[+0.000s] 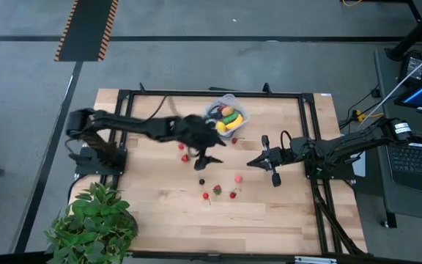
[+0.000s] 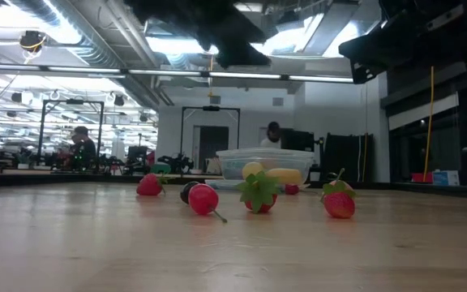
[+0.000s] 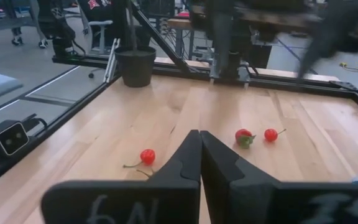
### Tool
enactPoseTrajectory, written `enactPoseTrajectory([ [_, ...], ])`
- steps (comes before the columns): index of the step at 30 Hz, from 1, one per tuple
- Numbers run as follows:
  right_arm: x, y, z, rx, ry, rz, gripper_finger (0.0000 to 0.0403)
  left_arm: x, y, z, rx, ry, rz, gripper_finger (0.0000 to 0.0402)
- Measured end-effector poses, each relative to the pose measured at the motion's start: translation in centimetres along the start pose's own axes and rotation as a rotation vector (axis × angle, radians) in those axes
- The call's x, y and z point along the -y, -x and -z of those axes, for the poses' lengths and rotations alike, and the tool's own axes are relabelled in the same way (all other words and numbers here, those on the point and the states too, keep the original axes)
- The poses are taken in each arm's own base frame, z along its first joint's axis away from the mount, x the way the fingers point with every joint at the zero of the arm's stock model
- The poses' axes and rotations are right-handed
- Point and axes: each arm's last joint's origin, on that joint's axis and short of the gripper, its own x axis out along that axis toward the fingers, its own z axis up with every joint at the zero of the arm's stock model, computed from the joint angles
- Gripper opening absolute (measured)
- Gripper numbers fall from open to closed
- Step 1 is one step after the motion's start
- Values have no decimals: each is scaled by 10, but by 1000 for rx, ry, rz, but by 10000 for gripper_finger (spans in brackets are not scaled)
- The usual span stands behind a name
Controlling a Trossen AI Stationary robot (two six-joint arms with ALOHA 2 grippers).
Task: Pick and placing Produce into tupperware
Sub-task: Put the pink peach into the transparent container
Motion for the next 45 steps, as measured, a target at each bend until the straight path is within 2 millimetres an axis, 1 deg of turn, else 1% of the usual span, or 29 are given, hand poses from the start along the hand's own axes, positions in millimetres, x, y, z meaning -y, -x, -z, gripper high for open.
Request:
enactPoseTrajectory([
  [5, 0, 0, 0, -10, 0, 12, 4, 32, 20, 17, 147, -32, -93, 314],
  [9, -4, -5, -9, -72, 4, 35, 4, 51, 25, 41, 184, -50, -157, 311],
  [13, -14, -15, -19, -183, 25, 63, 4, 59, 24, 62, 240, -47, -222, 312],
  [15, -19, -20, -21, -242, 22, 80, 4, 62, 25, 69, 267, -35, -220, 315],
  [19, -28, -31, -27, -350, -7, 57, 4, 62, 26, 87, 290, -20, -218, 315],
  [23, -38, -45, -35, -466, -17, 53, 4, 64, 29, 99, 314, -3, -210, 310],
  [28, -44, -62, -43, -623, 14, 51, 4, 68, 29, 103, 310, -37, -200, 315],
  [31, -44, -68, -46, -722, 15, 62, 4, 69, 29, 103, 312, -34, -196, 315],
  [34, -42, -71, -50, -766, 7, 76, 4, 69, 29, 103, 312, -34, -196, 311],
  [37, -36, -71, -50, -776, -40, 111, 10, 69, 29, 103, 310, -34, -196, 311],
  [41, -28, -70, -50, -790, -106, 161, 35, 69, 29, 103, 309, -43, -197, 315],
  [45, -27, -70, -50, -791, -112, 167, 75, 69, 29, 103, 305, -73, -202, 312],
])
